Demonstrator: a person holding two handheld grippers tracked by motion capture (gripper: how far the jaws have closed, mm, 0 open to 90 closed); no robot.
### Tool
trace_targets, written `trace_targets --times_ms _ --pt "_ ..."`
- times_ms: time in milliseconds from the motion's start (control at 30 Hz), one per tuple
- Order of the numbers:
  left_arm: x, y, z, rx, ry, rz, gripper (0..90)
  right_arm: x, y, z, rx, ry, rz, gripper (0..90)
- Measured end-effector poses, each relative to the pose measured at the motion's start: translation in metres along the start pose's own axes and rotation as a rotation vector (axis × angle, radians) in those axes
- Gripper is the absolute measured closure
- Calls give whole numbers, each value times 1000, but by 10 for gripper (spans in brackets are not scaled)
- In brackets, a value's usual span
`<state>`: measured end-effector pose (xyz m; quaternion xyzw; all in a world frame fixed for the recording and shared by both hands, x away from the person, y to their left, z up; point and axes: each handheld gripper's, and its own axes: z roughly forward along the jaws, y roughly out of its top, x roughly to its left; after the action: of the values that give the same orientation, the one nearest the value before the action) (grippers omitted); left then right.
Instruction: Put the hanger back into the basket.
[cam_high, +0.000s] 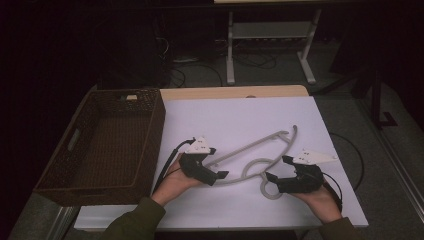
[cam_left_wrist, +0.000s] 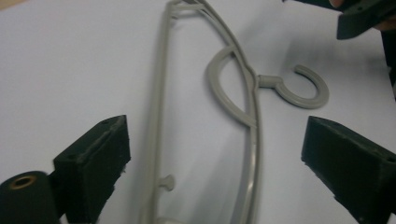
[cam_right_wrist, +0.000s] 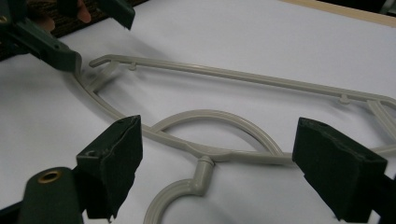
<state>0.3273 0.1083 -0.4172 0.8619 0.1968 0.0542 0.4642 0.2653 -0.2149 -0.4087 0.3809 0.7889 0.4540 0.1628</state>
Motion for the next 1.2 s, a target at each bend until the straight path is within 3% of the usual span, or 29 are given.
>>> trace_targets --times_ms 267,500,767,800,1200 --pt "-9 4 21 44 -50 43 173 0 0 -1 -2 -2 0 158" --pt "-17 5 36 81 -89 75 345 -1 0 -1 -2 -2 -1 167" --pt "-24 1 48 170 -77 136 511 -1 1 -1 -6 0 0 169" --pt "-25 2 49 183 -73 148 564 -1 0 -1 -6 -1 -2 169" --pt "-27 2 53 234 -66 158 670 -2 1 -1 -12 -6 -3 173"
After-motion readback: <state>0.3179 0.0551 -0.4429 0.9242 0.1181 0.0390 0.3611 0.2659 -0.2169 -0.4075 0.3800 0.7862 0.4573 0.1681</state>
